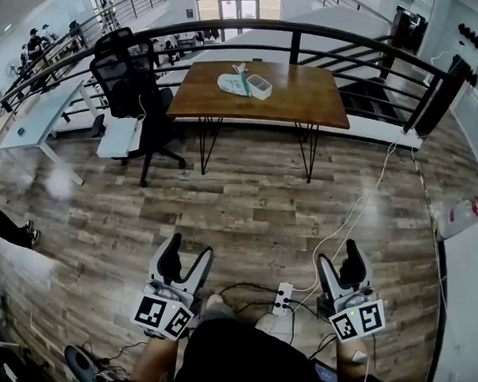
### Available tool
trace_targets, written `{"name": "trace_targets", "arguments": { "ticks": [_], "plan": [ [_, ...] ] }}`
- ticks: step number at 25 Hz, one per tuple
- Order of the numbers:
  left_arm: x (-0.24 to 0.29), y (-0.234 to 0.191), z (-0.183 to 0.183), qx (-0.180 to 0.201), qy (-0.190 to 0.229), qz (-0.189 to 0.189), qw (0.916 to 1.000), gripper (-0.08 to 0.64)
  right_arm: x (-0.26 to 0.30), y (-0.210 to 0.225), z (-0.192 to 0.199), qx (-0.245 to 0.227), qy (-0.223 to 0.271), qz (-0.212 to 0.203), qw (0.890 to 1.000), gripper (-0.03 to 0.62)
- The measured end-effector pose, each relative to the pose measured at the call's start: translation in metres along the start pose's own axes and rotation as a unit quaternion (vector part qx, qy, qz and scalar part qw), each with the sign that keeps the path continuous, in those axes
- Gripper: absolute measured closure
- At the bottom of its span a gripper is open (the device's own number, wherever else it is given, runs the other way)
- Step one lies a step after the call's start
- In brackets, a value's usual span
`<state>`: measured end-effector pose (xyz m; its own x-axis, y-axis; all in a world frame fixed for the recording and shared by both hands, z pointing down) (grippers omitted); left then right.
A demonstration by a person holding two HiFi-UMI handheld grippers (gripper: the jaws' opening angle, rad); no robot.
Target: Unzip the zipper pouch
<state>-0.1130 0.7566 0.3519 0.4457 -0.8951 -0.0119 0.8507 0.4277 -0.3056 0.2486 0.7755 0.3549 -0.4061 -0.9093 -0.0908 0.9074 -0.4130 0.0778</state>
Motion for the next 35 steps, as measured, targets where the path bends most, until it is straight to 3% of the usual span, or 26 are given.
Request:
{"name": "trace_targets", "arguments": {
  "ticks": [5,11,24,27,35],
  "plan": [
    [0.005,0.007,0.004,0.007,-0.007,-0.002,0.9999,0.258,-0.004,0.014,0.003,0.016,-0.001,0.004,1.000,0.275],
    [0.039,-0.015,0.001,0.011,-0.002,0.012,0.9999,0.258,0.023,0.028,0.000,0.006,0.008,0.025,1.000,0.305],
    [0.157,-0.139,-0.031,0.008,0.010,0.045,0.9989,0.252,0.177,0.028,0.005,-0.021,0.002,0.048,0.999,0.337],
    [0.171,-0.166,-0.042,0.010,0.012,0.044,0.9989,0.252,0.213,0.023,0.004,-0.033,0.007,0.053,0.998,0.368],
    [0.188,-0.230,-0.063,0.015,0.017,0.026,0.9994,0.253,0.281,0.007,0.019,-0.033,-0.003,0.042,0.999,0.371]
  ]
}}
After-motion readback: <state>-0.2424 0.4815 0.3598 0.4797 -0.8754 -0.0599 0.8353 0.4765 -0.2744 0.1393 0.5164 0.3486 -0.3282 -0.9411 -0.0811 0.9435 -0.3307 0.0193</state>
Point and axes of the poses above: the fingertips, and each gripper's own axes: x forward along the fingers, y to its right, z out of its underside, the point moved 8 cm from there along -x, backward along the fingers, and after that the axes turned 6 degrees about -x, right-handed, at the moved point
